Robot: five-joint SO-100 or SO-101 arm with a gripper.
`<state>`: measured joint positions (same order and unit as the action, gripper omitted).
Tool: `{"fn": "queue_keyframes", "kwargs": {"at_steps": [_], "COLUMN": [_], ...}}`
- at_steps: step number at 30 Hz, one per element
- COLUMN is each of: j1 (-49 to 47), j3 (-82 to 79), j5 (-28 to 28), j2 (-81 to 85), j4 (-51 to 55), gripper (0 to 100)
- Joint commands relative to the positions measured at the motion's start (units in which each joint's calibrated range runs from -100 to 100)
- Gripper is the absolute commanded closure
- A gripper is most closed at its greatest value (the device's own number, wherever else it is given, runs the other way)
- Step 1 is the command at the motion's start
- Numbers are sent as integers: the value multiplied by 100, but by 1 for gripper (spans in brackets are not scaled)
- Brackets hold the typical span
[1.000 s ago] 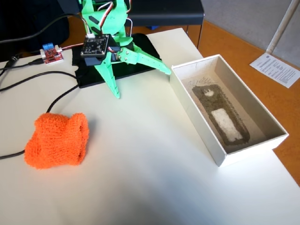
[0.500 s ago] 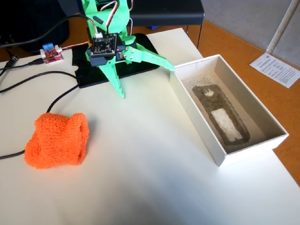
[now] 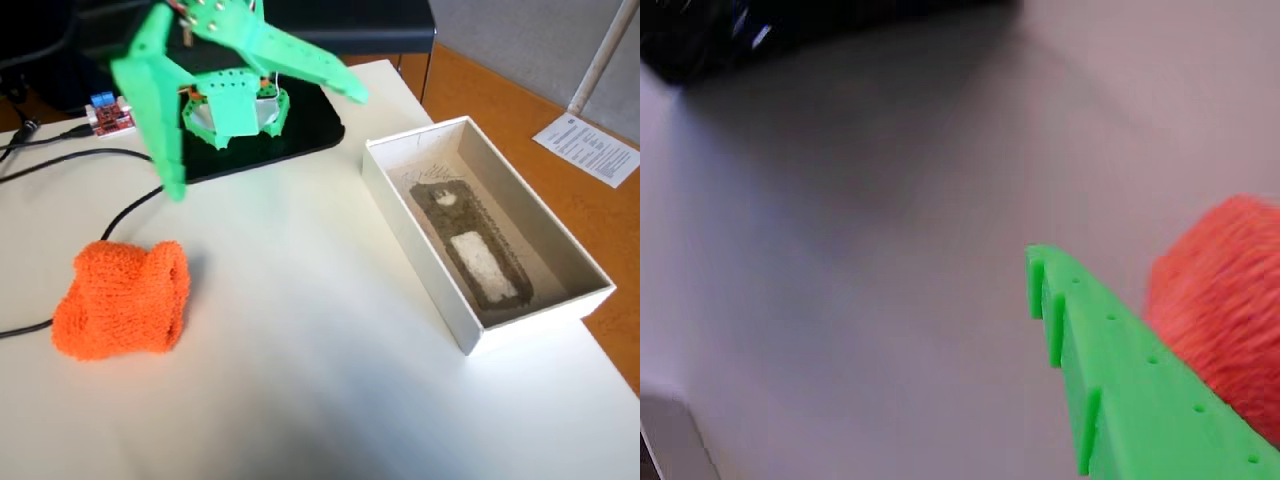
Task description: Remove orange objects from table
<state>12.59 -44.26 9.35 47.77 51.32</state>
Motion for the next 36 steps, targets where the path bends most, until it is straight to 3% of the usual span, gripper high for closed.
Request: {"fn": "queue_keyframes", "kwargs": {"at_steps": [1, 5, 10, 16, 36], "j1": [1000, 1924, 2678, 2516, 1939], "j3": [2779, 3322, 3273, 2701, -399], "j5": [68, -63, -479, -547, -1675], "j2": [-2196, -3371, -4244, -4303, -4152], "j4": [807, 904, 1942, 1739, -1715], "gripper": [37, 37, 37, 37, 38]}}
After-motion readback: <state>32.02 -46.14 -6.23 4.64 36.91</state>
